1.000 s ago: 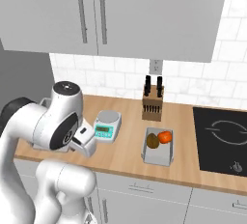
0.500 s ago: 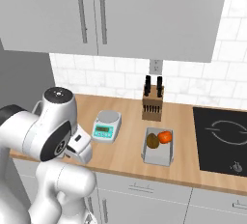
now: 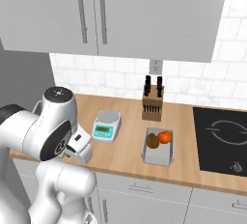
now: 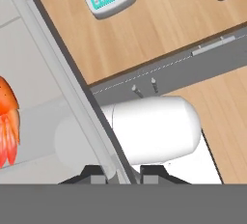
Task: Take the meat container that has the shrimp and place it on the second highest rack of the freezer. Then take the vegetable container that has the avocado and squash and place it on the highest rack of the freezer.
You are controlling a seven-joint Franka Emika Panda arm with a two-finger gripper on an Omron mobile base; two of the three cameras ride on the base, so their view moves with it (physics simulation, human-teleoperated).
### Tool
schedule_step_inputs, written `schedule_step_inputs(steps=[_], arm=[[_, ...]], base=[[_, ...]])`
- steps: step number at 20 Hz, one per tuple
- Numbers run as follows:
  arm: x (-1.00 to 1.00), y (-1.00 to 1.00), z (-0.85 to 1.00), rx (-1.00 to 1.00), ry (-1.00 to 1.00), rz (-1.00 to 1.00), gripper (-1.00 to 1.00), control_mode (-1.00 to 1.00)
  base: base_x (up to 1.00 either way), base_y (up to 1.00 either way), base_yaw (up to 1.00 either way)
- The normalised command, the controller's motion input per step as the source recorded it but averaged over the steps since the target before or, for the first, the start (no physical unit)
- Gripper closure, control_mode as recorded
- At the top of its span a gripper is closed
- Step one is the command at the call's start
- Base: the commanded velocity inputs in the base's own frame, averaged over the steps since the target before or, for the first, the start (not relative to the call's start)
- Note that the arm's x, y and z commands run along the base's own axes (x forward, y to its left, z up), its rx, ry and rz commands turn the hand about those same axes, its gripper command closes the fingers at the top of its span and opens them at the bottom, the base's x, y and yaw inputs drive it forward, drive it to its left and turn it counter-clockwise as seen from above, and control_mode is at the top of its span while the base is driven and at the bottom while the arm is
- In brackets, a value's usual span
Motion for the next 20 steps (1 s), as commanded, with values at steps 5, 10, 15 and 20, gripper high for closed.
schedule_step_inputs(steps=[5,10,15,20], arm=[[-0.03,0.00,0.00,0.00,0.00,0.00,1.00,1.00],[0.00,0.00,0.00,0.00,0.00,0.00,1.00,1.00],[0.00,0.00,0.00,0.00,0.00,0.00,1.00,1.00],[0.00,0.00,0.00,0.00,0.00,0.00,1.00,1.00]], base=[[-0.09,0.00,0.00],[-0.77,0.00,0.00],[-0.47,0.23,0.35],[-0.11,0.88,0.79]])
